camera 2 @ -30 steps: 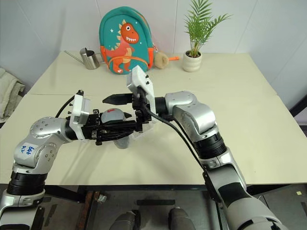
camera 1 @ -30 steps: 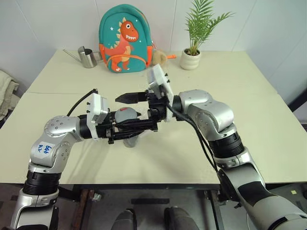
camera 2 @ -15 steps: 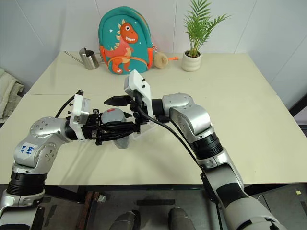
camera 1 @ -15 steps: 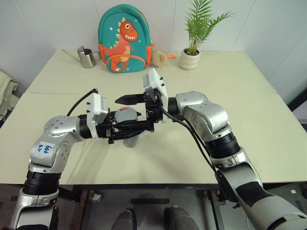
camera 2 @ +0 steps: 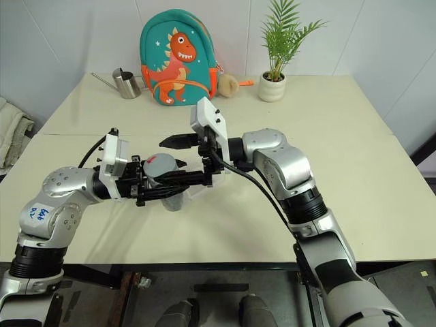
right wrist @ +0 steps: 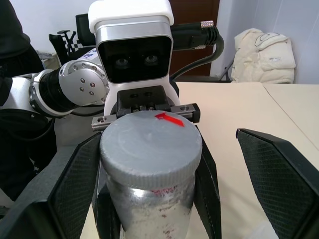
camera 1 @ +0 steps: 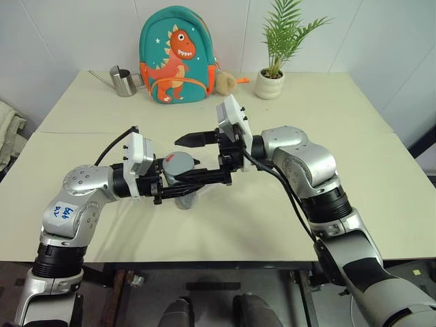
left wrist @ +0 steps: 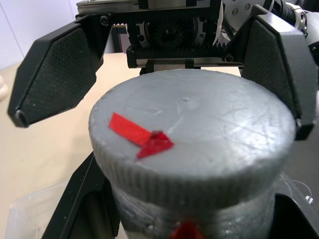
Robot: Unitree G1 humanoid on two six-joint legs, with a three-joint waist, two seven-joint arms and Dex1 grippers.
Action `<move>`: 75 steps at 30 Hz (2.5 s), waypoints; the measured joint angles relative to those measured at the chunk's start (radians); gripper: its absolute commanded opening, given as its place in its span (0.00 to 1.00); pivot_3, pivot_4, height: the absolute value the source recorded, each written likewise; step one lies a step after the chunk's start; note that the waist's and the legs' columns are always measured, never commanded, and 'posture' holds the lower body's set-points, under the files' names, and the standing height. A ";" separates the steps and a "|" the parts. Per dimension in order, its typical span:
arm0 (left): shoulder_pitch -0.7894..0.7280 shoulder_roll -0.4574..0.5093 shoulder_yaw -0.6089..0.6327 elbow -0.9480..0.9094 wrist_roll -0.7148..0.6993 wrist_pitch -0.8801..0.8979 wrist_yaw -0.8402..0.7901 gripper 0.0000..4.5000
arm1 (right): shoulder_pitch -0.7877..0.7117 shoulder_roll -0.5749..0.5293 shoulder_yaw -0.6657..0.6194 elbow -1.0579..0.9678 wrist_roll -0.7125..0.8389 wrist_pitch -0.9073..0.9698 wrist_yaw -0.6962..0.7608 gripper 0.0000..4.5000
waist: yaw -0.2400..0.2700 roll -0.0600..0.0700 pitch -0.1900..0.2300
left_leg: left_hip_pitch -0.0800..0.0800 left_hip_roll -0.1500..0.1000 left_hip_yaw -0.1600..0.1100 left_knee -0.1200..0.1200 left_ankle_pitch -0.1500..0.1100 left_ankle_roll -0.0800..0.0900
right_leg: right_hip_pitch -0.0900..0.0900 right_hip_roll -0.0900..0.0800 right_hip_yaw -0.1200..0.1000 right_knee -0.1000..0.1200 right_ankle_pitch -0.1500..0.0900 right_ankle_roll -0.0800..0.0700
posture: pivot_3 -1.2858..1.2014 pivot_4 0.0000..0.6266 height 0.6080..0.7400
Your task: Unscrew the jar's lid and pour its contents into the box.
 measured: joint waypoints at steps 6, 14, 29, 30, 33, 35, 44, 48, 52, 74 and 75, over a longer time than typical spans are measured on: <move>0.000 0.001 0.000 0.000 0.000 0.003 0.000 0.52 | 0.017 -0.014 0.000 0.000 0.003 0.000 0.009 0.99 | 0.001 0.000 0.000 | 0.000 0.000 0.000 0.000 0.000 0.000 | 0.000 0.000 0.000 0.000 0.000 0.000 | 0.52 0.24 1.00; 0.000 0.004 0.000 -0.001 -0.001 0.003 -0.003 0.52 | 0.021 -0.028 -0.001 0.000 0.003 0.000 0.012 0.99 | 0.000 0.000 0.000 | 0.000 0.000 0.000 0.000 0.000 0.000 | 0.000 0.000 0.000 0.000 0.000 0.000 | 0.52 0.24 1.00; 0.000 0.017 0.003 -0.002 -0.001 0.007 -0.006 0.52 | 0.023 -0.065 -0.019 0.040 0.006 -0.009 0.042 0.99 | 0.001 0.000 0.000 | 0.000 0.000 0.000 0.000 0.000 0.000 | 0.000 0.000 0.000 0.000 0.000 0.000 | 0.52 0.24 1.00; 0.000 0.017 0.003 -0.002 -0.001 0.007 -0.007 0.52 | 0.025 -0.069 -0.019 0.041 0.005 -0.009 0.042 0.99 | 0.001 0.000 0.000 | 0.000 0.000 0.000 0.000 0.000 0.000 | 0.000 0.000 0.000 0.000 0.000 0.000 | 0.52 0.24 1.00; 0.000 0.018 0.004 -0.003 -0.002 0.007 -0.008 0.52 | 0.034 -0.074 -0.019 0.045 0.003 -0.009 0.045 0.99 | 0.001 0.000 0.000 | 0.000 0.000 0.000 0.000 0.000 0.000 | 0.000 0.000 0.000 0.000 0.000 0.000 | 0.52 0.24 1.00; 0.000 0.017 0.004 -0.004 -0.003 0.007 -0.009 0.52 | 0.035 -0.075 -0.019 0.047 0.001 -0.009 0.047 0.99 | 0.001 0.000 0.000 | 0.000 0.000 0.000 0.000 0.000 0.000 | 0.000 0.000 0.000 0.000 0.000 0.000 | 0.52 0.24 1.00; 0.000 0.017 0.008 -0.005 -0.004 0.008 -0.008 0.52 | 0.044 -0.092 -0.056 -0.041 0.095 0.073 0.092 0.99 | 0.000 0.000 0.000 | 0.000 0.000 0.000 0.000 0.000 0.000 | 0.000 0.000 0.000 0.000 0.000 0.000 | 0.52 0.24 1.00; 0.000 0.017 0.008 -0.005 -0.011 0.015 -0.007 0.52 | 0.021 -0.061 -0.061 -0.049 0.104 0.085 0.057 0.99 | -0.001 0.000 0.000 | 0.000 0.000 0.000 0.000 0.000 0.000 | 0.000 0.001 0.000 0.001 0.000 0.000 | 0.52 0.24 1.00; 0.000 0.017 0.009 -0.007 -0.019 0.020 -0.007 0.52 | 0.008 -0.030 -0.053 -0.043 0.091 0.082 0.019 0.99 | 0.001 0.000 0.000 | 0.000 0.000 0.000 0.000 0.000 0.000 | 0.000 0.000 0.000 0.000 0.000 0.000 | 0.52 0.24 1.00; -0.001 0.017 0.009 -0.016 -0.020 0.027 0.001 0.52 | -0.029 0.057 0.002 0.010 0.007 0.020 -0.028 0.99 | 0.000 0.000 0.000 | 0.000 0.000 0.000 0.000 0.000 0.000 | 0.000 0.000 0.000 0.000 0.000 0.000 | 0.52 0.24 1.00; 0.000 0.017 0.009 -0.016 -0.020 0.028 0.003 0.52 | -0.029 0.057 0.002 0.017 0.006 0.019 -0.026 0.99 | 0.000 0.000 0.000 | 0.000 0.000 0.000 0.000 0.000 0.000 | 0.000 0.000 0.000 0.000 0.000 0.000 | 0.52 0.24 1.00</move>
